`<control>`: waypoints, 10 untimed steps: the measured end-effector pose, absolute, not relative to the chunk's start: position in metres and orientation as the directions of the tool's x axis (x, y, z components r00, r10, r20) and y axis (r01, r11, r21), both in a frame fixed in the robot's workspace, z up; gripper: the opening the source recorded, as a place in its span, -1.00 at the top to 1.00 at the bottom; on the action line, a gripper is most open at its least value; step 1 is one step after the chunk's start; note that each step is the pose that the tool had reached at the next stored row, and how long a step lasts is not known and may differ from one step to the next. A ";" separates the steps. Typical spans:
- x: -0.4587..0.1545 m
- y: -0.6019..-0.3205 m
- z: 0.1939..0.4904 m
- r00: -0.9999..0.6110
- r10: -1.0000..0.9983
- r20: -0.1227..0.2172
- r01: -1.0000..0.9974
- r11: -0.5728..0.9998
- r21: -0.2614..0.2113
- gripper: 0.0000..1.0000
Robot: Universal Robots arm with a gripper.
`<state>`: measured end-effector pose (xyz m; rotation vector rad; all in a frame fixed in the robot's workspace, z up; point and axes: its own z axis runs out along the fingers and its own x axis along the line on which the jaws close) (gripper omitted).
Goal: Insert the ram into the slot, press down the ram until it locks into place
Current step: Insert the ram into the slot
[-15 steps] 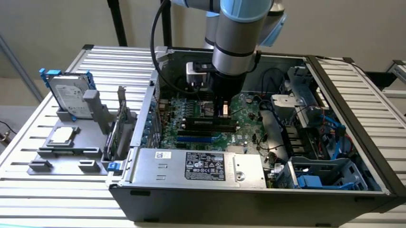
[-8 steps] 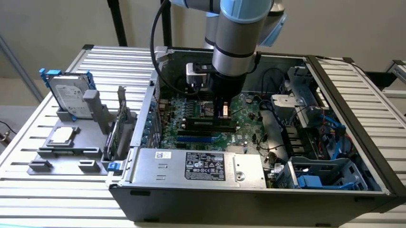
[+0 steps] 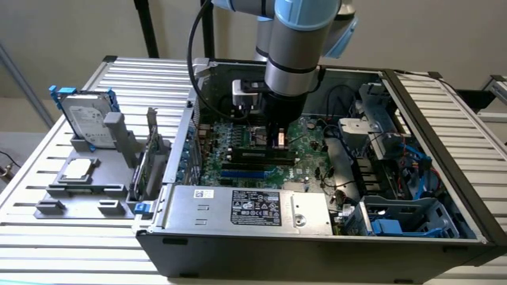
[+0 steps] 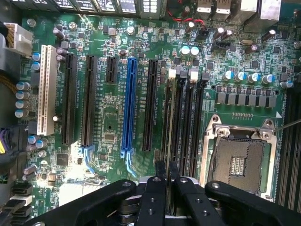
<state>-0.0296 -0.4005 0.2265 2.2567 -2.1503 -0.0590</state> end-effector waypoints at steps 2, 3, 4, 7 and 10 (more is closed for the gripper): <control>-0.030 -0.400 0.226 0.048 -0.999 -0.011 -0.998 -0.048 0.043 0.73; -0.030 -0.400 0.226 0.048 -0.999 -0.011 -0.998 -0.048 0.043 0.73; -0.030 -0.400 0.225 0.048 -0.999 -0.011 -0.998 -0.048 0.043 0.73; -0.030 -0.400 0.225 0.048 -0.999 -0.011 -0.998 -0.048 0.043 0.73; -0.030 -0.400 0.224 0.048 -0.999 -0.011 -0.998 -0.048 0.044 0.73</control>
